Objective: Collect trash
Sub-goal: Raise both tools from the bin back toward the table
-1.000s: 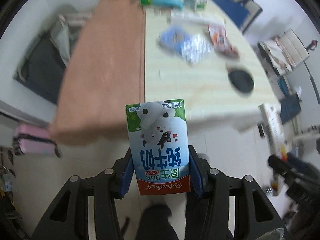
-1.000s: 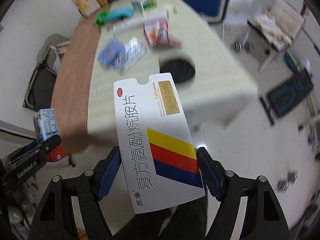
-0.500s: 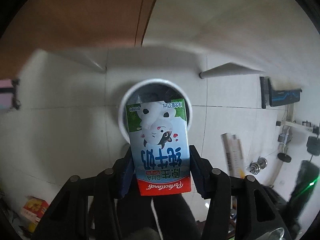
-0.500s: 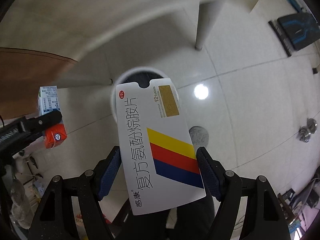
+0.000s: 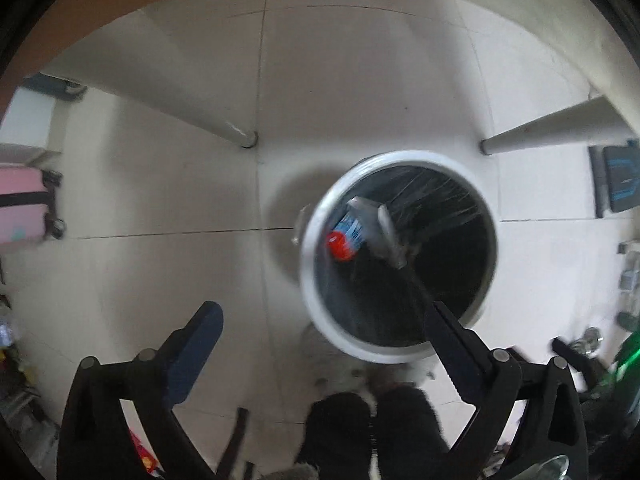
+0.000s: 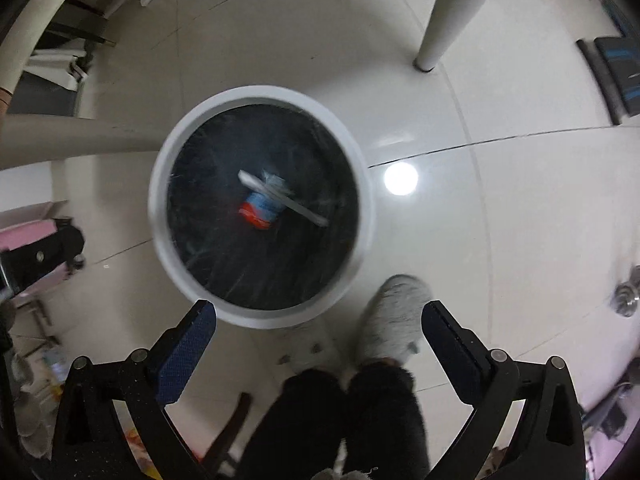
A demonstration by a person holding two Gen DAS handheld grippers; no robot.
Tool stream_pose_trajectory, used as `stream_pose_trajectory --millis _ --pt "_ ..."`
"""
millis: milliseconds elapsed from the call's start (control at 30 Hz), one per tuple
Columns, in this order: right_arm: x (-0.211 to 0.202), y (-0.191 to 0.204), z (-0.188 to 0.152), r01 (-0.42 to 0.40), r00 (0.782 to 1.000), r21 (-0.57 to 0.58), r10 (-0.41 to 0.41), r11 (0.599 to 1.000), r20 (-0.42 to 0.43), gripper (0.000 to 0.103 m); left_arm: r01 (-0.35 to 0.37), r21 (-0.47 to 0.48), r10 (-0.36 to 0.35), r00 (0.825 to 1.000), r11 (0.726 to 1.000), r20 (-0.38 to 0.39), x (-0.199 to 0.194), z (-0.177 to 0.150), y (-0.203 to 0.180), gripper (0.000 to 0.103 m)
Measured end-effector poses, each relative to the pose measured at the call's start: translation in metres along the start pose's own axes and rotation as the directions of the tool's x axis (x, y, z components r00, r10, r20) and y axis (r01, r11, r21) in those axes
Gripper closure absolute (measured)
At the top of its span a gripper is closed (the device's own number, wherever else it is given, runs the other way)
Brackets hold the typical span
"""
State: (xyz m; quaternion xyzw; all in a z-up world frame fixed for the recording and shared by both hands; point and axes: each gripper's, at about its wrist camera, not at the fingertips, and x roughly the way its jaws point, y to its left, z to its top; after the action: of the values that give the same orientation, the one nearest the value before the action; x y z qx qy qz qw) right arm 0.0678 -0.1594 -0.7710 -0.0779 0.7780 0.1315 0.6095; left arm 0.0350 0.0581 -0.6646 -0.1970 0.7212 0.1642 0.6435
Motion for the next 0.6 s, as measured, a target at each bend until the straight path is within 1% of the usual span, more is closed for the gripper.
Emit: stream_pose_trajectory --millis 100,233,267,367,467,500,600 --pt "-0.01 0.005 0.003 0.077 0.997 -0.014 -0.077 0.997 0.017 0.0 -0.033 0.004 0.033 0.999 0.999 -0.005 -0.01 -0.011 0.002 0.0" --pt "-0.029 0.004 -0.001 0.127 0.991 -0.027 -0.126 0.992 0.035 0.0 -0.055 0.007 0.055 0.998 0.998 0.0 -0.029 -0.027 0.002 0.0" --pt "-0.034 0.005 -0.001 0.131 0.991 -0.029 -0.13 0.991 0.039 0.0 -0.052 0.006 0.052 0.999 0.999 0.001 -0.029 -0.028 0.002 0.0" --pt "-0.054 0.007 -0.002 0.138 0.989 -0.038 -0.136 0.99 0.058 0.0 -0.05 -0.002 0.05 0.999 0.999 0.004 -0.048 -0.041 0.0 0.0" --pt "-0.082 0.011 -0.009 0.136 0.988 -0.046 -0.133 0.99 0.079 0.0 -0.048 -0.009 0.048 0.999 0.999 0.017 -0.07 -0.051 -0.005 0.0" --pt "-0.089 0.014 -0.01 0.138 0.987 -0.048 -0.134 0.989 0.084 0.0 -0.048 -0.012 0.048 0.998 0.999 0.028 -0.071 -0.052 -0.009 0.0" --pt "-0.121 0.019 -0.018 0.135 0.986 -0.053 -0.129 0.989 0.105 0.0 -0.038 -0.023 0.039 0.998 0.999 0.043 -0.096 -0.061 -0.012 0.0"
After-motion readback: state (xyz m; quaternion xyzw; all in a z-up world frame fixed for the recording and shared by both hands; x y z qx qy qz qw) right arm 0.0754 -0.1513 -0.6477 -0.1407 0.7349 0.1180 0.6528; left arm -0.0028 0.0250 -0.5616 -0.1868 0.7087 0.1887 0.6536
